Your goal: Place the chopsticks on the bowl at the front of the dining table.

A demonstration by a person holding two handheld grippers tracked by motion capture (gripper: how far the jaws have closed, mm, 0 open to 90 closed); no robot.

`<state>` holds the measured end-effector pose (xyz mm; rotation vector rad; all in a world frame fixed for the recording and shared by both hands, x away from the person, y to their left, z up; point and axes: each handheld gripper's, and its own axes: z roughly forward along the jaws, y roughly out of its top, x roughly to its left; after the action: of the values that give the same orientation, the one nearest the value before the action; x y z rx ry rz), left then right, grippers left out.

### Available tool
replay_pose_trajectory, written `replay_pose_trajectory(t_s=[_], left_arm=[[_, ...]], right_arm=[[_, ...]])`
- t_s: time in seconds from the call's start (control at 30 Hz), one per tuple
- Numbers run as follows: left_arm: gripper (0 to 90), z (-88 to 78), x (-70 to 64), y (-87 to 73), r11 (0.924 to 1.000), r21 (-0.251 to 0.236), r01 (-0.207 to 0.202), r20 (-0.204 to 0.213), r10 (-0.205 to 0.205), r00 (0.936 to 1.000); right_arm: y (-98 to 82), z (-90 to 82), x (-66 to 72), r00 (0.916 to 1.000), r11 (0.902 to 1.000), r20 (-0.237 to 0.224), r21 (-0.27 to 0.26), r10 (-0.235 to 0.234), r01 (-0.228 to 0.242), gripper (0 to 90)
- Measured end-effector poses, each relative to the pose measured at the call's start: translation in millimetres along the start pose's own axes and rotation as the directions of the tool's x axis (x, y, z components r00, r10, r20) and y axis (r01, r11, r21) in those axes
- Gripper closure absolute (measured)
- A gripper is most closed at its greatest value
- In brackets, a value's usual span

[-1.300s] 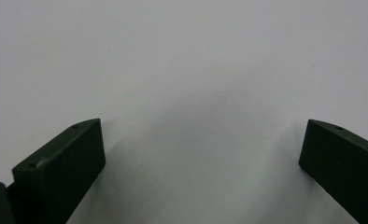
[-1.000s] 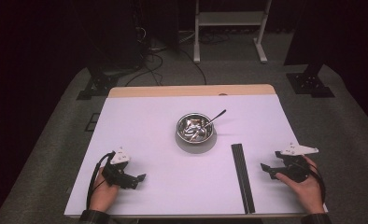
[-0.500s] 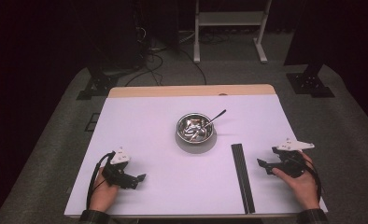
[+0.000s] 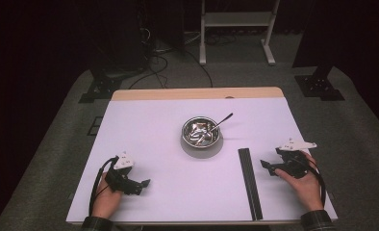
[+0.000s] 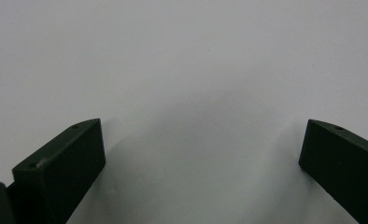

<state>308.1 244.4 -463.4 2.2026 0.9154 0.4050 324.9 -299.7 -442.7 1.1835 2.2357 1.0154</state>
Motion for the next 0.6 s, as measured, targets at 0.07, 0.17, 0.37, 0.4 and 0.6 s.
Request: replay_pose_trajectory(t_s=[0.07, 0.17, 0.37, 0.4, 0.6], left_arm=[[0.0, 0.0, 0.0, 0.0, 1.0000, 0.000, 0.000, 0.000, 0.000, 1.0000], [0.0, -0.1, 0.0, 0.1, 1.0000, 0.001, 0.000, 0.000, 0.000, 1.0000], [0.0, 0.0, 0.0, 0.0, 1.0000, 0.000, 0.000, 0.000, 0.000, 1.0000], [0.0, 0.0, 0.0, 0.0, 1.0000, 0.000, 0.000, 0.000, 0.000, 1.0000], [0.0, 0.0, 0.0, 0.0, 1.0000, 0.000, 0.000, 0.000, 0.000, 1.0000]], right_arm=[[1.5, 1.3, 0.2, 1.0000, 1.0000, -0.003, 0.000, -0.001, 0.001, 18.4], [4.9, 3.6, 0.8, 1.0000, 1.0000, -0.004, -0.001, -0.003, 0.003, 18.4], [10.8, 8.7, 1.3, 1.0000, 1.0000, -0.007, -0.002, -0.001, 0.001, 18.5], [11.8, 9.7, 1.4, 1.0000, 1.0000, -0.008, -0.001, -0.003, 0.003, 18.4], [17.9, 16.3, 1.7, 1.0000, 1.0000, -0.009, 0.002, -0.004, 0.004, 18.4]])
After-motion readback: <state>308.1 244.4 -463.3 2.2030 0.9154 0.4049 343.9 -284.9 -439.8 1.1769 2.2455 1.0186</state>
